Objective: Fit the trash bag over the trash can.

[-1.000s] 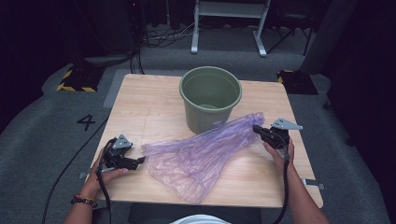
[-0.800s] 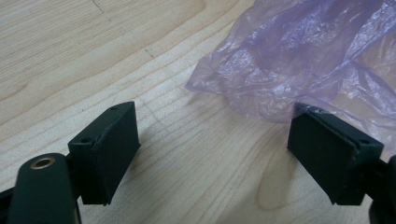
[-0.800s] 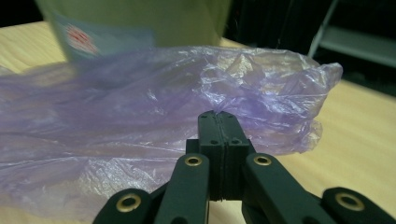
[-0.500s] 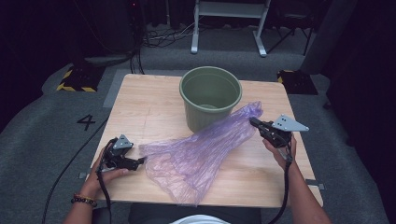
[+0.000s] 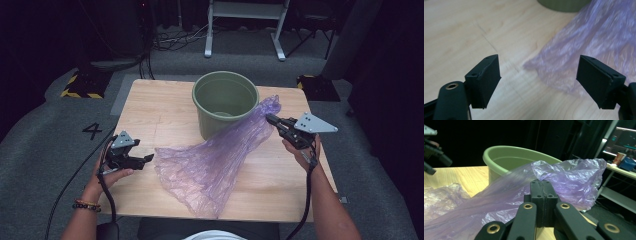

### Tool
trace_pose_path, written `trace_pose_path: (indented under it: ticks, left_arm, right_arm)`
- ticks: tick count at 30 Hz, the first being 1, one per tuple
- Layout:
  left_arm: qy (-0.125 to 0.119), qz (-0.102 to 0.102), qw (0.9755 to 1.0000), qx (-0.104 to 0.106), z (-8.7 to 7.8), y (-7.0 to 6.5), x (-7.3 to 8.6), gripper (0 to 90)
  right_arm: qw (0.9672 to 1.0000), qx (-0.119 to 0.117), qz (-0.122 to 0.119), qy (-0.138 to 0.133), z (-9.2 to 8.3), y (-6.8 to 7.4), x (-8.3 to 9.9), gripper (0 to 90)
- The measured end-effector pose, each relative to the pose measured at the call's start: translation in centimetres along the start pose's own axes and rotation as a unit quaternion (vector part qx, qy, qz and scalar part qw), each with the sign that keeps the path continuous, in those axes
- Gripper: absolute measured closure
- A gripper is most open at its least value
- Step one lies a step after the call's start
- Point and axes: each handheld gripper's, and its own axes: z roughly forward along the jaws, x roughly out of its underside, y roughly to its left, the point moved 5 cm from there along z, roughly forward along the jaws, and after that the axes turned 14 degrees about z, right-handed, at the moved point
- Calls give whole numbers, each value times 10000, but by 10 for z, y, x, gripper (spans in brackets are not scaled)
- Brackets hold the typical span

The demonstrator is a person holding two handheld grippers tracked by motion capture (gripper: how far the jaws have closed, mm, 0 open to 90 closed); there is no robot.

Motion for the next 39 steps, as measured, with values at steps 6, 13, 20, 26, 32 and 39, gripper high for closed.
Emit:
trace_pose_path:
  ticks: [6,13,20,26,32,39]
  left_arm:
    - [-335,257,9991,55,-12,2,-40,192]
    - [-697,519,9947,554,-3,-22,-73,192]
    - [-739,891,9860,1199,25,-76,-117,159]
    - [-579,1091,9813,1474,59,-113,-148,157]
    - [-353,1071,9838,1392,83,-123,-159,160]
    - [-351,1260,9842,1195,91,-120,-161,714]
  right_arm:
    - [9997,-117,-191,-30,10,7,-12,900]
    - [9988,-255,-406,-82,23,19,-25,900]
    - [9970,-393,-607,-276,35,29,-47,900]
    - [9960,-507,-686,-259,52,36,-56,900]
    - [9951,-604,-736,-262,60,43,-64,900]
    - [9941,-665,-794,-313,63,49,-70,900]
